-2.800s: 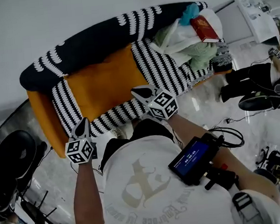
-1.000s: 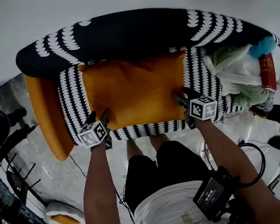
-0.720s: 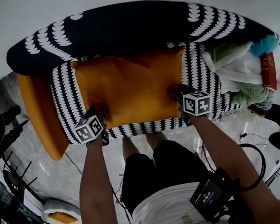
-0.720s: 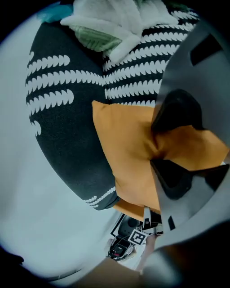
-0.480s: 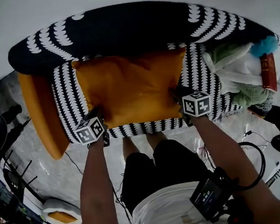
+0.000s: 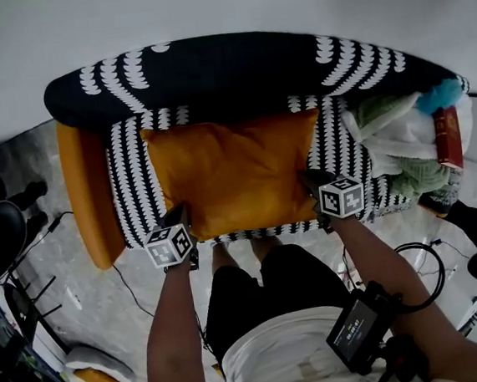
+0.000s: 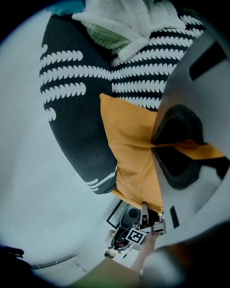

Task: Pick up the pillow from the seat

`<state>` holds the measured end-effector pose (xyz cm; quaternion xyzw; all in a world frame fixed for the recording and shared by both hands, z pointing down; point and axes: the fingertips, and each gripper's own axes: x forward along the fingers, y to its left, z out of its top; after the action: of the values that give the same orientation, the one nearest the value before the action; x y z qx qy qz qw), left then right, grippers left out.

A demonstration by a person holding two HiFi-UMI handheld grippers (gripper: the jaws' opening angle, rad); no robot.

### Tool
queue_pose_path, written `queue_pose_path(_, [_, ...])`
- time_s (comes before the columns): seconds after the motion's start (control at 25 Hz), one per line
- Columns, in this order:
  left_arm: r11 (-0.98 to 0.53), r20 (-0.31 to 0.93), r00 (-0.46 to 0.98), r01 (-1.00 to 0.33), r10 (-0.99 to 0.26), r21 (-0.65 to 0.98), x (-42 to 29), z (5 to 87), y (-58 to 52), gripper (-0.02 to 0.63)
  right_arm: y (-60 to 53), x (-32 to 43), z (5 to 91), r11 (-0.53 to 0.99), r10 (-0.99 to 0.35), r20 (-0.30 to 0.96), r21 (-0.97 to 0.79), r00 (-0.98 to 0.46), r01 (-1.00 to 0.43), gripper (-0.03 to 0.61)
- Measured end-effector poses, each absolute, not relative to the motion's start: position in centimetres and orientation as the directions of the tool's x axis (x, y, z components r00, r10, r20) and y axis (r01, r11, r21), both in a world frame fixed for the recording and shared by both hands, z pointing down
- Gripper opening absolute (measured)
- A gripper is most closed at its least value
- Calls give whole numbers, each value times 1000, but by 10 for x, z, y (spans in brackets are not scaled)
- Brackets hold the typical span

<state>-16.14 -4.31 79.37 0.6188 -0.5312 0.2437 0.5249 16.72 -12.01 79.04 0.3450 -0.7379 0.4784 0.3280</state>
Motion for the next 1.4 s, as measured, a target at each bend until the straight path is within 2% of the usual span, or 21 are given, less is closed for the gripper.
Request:
queue_pose_path(0.4, [164, 848, 299, -901, -438, 402, -166, 734, 18, 15, -93, 157, 740, 394, -178, 784, -497, -594, -773, 28])
queue_pose_path(0.88, [179, 827, 191, -927, -529, 329, -204, 649, 46, 15, -92, 105, 672, 508, -162, 709, -537, -686, -674, 28])
queue_pose_path(1.4, [206, 738, 120, -920, -664, 334, -235, 579, 86, 15, -79, 62, 597, 627, -224, 637, -485, -737, -610, 29])
